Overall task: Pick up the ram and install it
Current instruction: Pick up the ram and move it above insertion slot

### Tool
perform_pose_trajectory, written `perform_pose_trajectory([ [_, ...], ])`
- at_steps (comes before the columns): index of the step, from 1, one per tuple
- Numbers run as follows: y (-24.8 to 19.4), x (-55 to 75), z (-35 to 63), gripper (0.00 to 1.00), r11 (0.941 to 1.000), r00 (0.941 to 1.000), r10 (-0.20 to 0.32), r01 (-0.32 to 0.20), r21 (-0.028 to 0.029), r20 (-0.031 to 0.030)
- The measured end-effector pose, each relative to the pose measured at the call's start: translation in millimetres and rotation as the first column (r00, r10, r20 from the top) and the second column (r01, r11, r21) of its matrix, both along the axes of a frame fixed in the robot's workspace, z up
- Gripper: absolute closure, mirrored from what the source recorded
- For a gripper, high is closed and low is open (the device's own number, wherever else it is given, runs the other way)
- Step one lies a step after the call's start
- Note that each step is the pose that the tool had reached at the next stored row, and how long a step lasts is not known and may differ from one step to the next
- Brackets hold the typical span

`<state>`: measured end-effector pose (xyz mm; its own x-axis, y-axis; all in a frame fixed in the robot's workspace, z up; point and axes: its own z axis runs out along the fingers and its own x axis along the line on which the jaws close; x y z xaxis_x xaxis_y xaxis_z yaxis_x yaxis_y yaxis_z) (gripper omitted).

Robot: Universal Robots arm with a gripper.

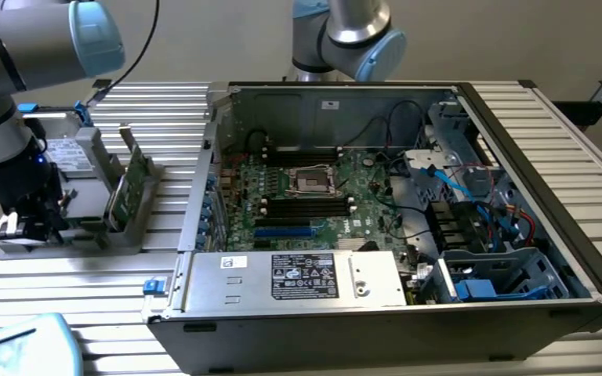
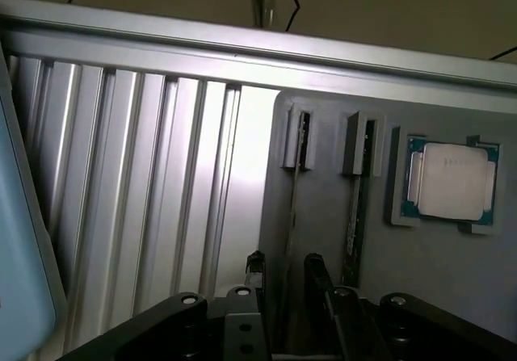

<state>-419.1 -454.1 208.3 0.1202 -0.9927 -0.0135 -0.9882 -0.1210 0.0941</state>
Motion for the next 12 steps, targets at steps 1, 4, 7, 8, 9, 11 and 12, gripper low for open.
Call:
perform_pose_trajectory([
  [1, 0.7, -1.3, -1.8, 0.66, 1.0, 1.0, 0.0, 0.0, 0.0006, 0.0],
  [4, 2.1, -5.1, -6.2, 0.66, 1.0, 1.0, 0.0, 0.0, 0.001, 0.0001],
  [7, 2.1, -5.3, -7.0, 0.66, 1.0, 1.0, 0.0, 0.0, 0.0007, -0.001],
  [8, 2.1, -5.3, -7.2, 0.66, 1.0, 1.0, 0.0, 0.0, 0.0008, -0.0015],
  [9, 2.1, -5.3, -7.9, 0.66, 1.0, 1.0, 0.0, 0.0, 0.0009, -0.0016],
  [11, 2.1, -5.3, -10.0, 0.66, 1.0, 1.0, 0.0, 0.0, 0.0009, -0.0019],
  [12, 2.1, -5.2, -11.0, 0.66, 1.0, 1.0, 0.0, 0.0, 0.0009, -0.0022],
])
